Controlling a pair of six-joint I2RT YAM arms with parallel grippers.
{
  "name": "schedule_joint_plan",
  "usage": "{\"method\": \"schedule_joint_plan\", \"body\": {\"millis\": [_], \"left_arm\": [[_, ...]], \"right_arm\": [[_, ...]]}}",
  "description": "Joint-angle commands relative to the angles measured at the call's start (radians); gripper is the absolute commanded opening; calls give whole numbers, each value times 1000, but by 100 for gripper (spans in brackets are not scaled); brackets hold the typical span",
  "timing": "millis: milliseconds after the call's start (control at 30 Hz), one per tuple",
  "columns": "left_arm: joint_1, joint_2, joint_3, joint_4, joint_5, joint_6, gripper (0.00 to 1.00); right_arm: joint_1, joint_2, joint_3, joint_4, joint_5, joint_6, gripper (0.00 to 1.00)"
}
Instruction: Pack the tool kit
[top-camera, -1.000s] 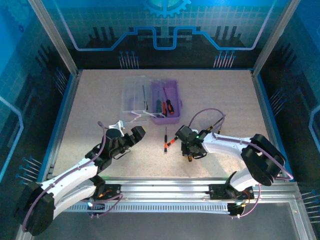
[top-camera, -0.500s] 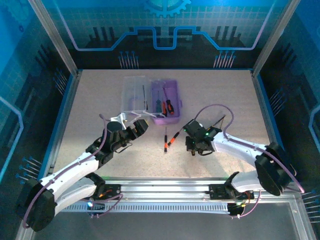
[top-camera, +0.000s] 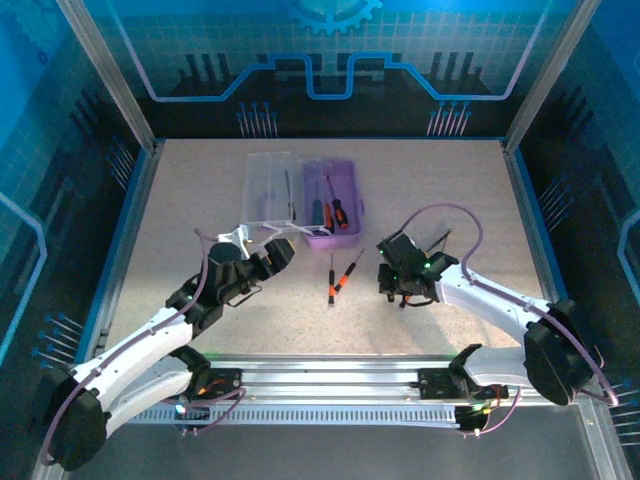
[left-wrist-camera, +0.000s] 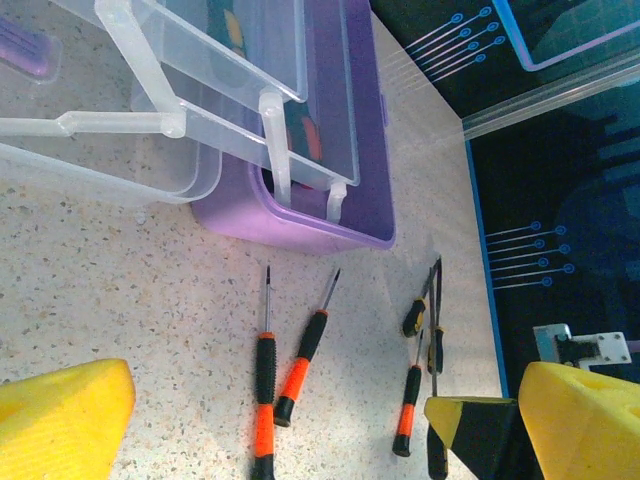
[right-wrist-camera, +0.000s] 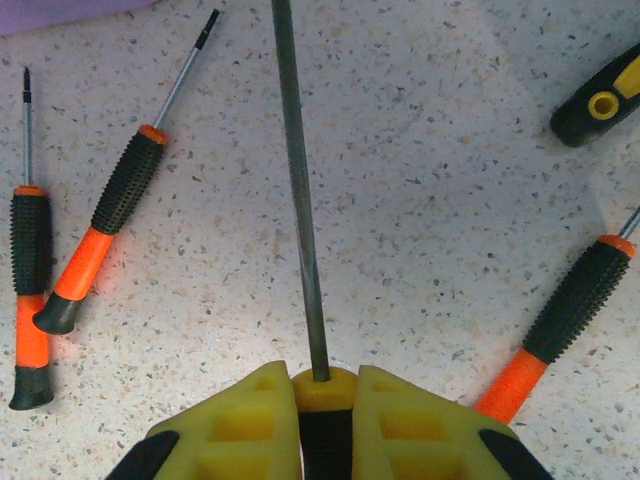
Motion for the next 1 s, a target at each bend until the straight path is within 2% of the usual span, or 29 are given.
{"method": "schedule_joint_plan", "body": {"millis": [0, 267, 367, 567, 733, 967], "left_arm": [[-4, -28, 20, -27, -20, 15, 99], [-3, -41, 49, -70, -54, 55, 99], [8, -28, 111, -159, -101, 83, 99], [61, -22, 282, -372, -106, 121, 99], [83, -46, 344, -449, -127, 97, 100], [94, -52, 383, -477, -151, 45, 99]], "right_arm": [[-11, 15, 13, 11, -15, -14, 15], [-11, 16, 49, 11, -28, -20, 15], [-11, 48, 116, -1, -40, -48, 15], [-16, 94, 252, -12, -54, -92, 15], [-32, 165, 368, -36, -103, -121, 15], [-59, 279, 544, -58, -155, -149, 15]]}}
